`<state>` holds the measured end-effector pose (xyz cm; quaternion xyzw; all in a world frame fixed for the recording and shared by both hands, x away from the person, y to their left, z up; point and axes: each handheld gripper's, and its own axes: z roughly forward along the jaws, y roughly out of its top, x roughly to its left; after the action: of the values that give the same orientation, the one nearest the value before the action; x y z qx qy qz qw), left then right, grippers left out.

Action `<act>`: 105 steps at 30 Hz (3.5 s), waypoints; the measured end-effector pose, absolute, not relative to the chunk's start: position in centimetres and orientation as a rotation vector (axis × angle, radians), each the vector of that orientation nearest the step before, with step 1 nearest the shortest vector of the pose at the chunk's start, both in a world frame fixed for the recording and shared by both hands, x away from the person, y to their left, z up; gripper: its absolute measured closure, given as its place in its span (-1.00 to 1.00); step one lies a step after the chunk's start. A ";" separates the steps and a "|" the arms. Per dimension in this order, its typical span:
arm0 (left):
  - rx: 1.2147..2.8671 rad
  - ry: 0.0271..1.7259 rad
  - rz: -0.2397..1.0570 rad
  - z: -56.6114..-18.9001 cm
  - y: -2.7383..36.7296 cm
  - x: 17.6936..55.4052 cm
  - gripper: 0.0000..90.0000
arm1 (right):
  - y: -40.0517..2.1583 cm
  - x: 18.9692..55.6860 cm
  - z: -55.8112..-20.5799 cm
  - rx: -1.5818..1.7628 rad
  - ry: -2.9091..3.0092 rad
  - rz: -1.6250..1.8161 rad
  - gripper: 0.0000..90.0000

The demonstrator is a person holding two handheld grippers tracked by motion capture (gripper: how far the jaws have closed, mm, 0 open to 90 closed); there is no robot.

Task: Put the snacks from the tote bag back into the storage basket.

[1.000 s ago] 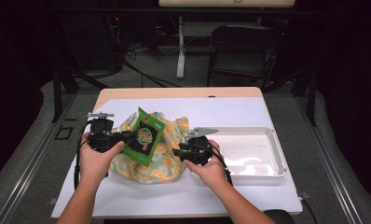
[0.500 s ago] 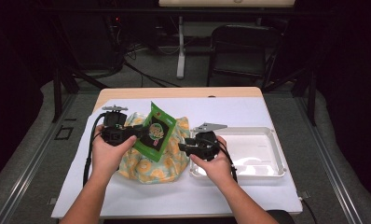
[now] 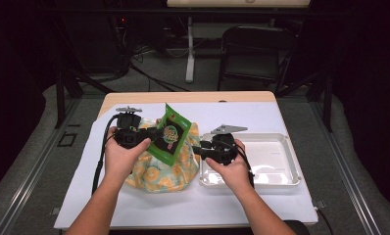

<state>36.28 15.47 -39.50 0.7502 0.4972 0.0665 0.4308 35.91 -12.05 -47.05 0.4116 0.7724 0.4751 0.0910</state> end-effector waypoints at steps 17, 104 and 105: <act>1.869 1.176 0.158 -39.9 13.5 36.9 0.60 | -12.6 35.8 -46.5 1.249 2.274 1.536 0.22; 1.897 1.085 -0.025 -43.6 9.6 37.8 0.61 | -16.1 37.6 -47.2 1.454 2.163 1.627 0.27; 1.898 1.082 -0.022 -43.6 9.6 37.8 0.61 | -16.2 37.6 -47.2 1.453 2.160 1.626 0.28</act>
<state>37.81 9.57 -43.56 0.7713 0.4397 -0.0090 0.4601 37.64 -16.17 -47.17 0.4731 0.7032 0.5295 0.0362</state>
